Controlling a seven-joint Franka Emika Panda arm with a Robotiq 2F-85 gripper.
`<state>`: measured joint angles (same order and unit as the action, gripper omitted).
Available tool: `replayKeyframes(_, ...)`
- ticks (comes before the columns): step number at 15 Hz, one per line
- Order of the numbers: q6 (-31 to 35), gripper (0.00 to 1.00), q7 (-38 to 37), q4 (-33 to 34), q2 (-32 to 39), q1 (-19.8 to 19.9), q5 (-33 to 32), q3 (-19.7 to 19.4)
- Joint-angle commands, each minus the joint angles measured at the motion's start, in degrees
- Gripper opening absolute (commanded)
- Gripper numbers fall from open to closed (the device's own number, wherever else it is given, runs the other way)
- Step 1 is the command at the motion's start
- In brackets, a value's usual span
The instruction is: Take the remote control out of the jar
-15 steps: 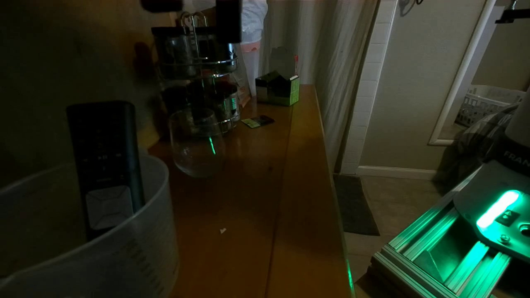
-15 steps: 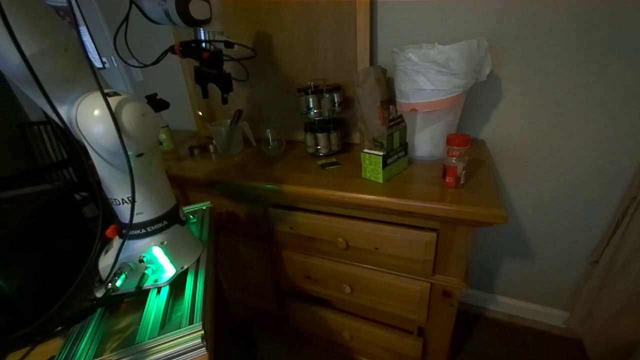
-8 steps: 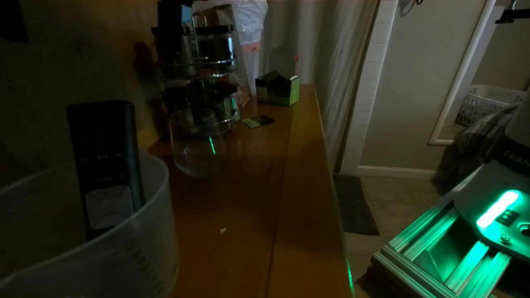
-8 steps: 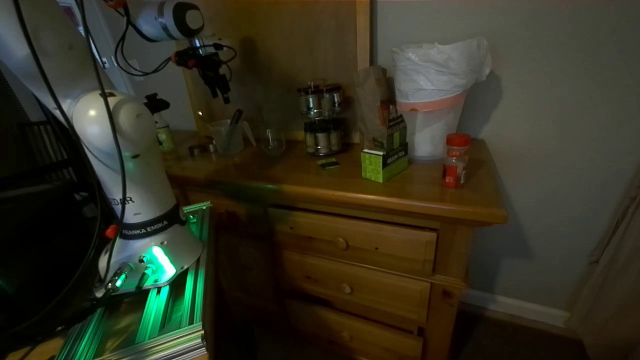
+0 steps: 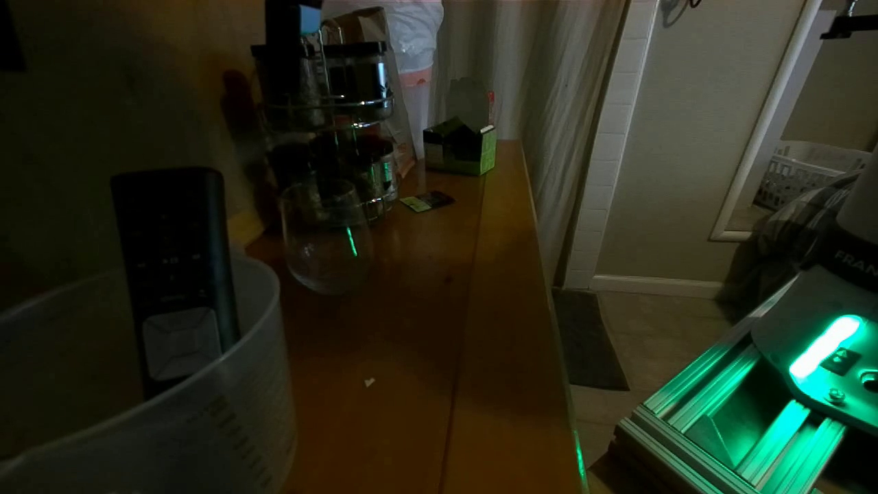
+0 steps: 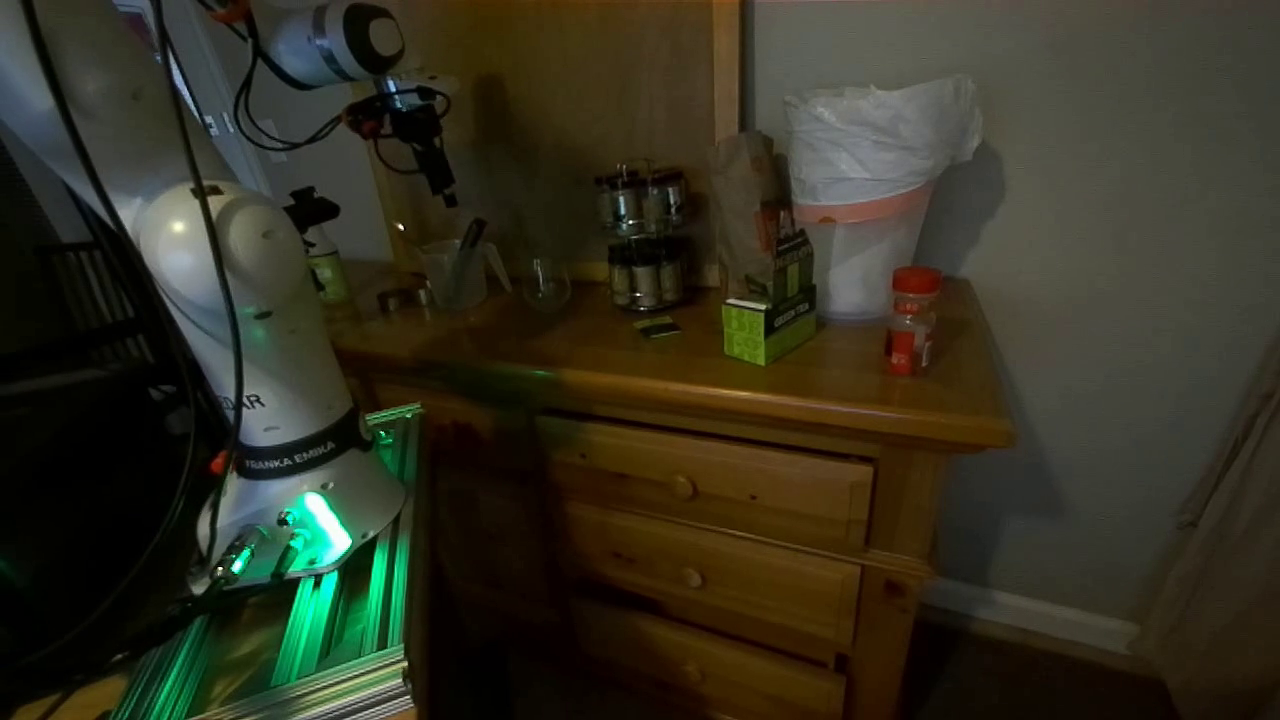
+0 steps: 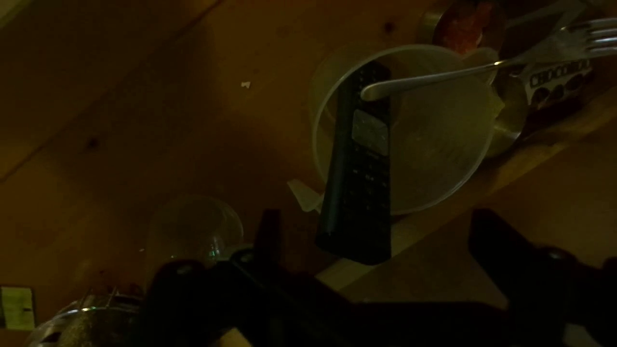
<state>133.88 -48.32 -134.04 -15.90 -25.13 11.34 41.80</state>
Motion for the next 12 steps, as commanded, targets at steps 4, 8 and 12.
replayKeyframes(4, 0.0, 1.0, -27.9, 1.7, 0.4, 8.3, -7.7, 11.8)
replayKeyframes(8, -1.2, 1.0, -44.8, 4.9, 0.9, 17.8, -16.3, 22.0)
replayKeyframes(12, -7.7, 1.0, -57.4, 8.7, 2.4, 28.3, -28.4, 33.6)
